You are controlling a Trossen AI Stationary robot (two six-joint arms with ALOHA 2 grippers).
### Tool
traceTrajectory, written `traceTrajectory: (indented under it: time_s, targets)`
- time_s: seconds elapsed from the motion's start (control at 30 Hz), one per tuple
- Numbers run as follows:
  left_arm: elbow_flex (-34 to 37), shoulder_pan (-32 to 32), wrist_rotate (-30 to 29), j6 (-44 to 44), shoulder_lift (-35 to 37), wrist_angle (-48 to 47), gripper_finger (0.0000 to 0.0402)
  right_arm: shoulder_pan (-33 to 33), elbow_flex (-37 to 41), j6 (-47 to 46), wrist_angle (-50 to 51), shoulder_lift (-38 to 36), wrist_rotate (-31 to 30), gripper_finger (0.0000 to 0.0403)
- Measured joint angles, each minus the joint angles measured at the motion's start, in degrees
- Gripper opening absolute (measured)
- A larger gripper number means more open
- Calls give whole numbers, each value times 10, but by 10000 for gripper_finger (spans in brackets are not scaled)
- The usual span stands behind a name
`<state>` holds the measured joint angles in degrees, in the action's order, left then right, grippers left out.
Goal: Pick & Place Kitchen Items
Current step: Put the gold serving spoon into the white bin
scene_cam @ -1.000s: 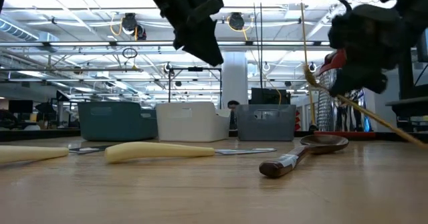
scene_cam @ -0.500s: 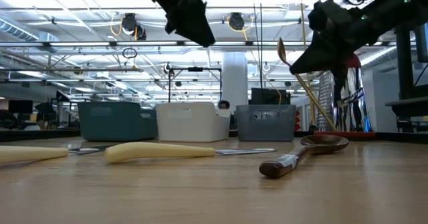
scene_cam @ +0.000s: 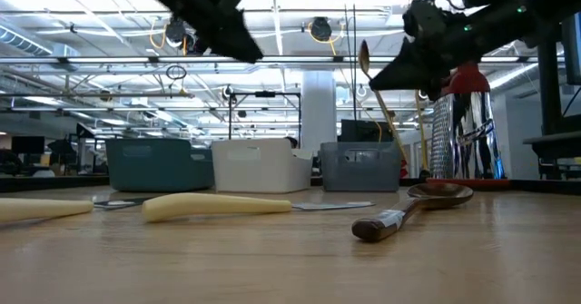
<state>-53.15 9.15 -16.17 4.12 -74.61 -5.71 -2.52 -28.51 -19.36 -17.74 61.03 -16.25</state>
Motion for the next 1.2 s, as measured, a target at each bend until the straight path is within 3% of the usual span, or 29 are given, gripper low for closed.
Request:
traceTrajectory:
  time_s: [0.2,0.3,0.73,1.0,1.2]
  targets:
    - [142,-2,16,16,-5,300,147,-17,-1,58,-133,53,1,6]
    - [178,-3,33,30,-19,364,147,-20,-1,72,-201,85,23,6]
    - [183,-4,42,92,-86,400,147,-27,-1,80,-425,202,45,6]
    - [183,-6,110,62,-95,466,147,-41,-57,70,-442,259,47,6]
    - [183,-10,113,63,-96,474,147,-54,-105,70,-444,292,73,6]
